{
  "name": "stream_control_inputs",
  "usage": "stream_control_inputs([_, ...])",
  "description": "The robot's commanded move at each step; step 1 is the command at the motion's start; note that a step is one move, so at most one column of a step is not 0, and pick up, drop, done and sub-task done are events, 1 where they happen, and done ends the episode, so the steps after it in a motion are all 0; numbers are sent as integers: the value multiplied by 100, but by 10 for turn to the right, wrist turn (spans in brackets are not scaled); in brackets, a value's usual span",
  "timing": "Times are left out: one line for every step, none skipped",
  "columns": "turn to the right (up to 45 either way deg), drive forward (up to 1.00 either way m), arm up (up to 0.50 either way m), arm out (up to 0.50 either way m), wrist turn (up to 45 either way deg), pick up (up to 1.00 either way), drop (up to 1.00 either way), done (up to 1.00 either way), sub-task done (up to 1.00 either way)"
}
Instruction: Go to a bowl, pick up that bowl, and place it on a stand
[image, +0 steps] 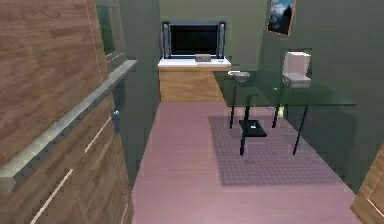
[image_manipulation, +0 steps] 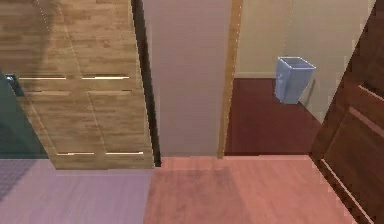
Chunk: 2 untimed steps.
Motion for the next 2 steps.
stream_control_inputs([0,100,0,0,0,0,0,0,0])
stream_control_inputs([0,30,0,0,0,0,0,0,0])
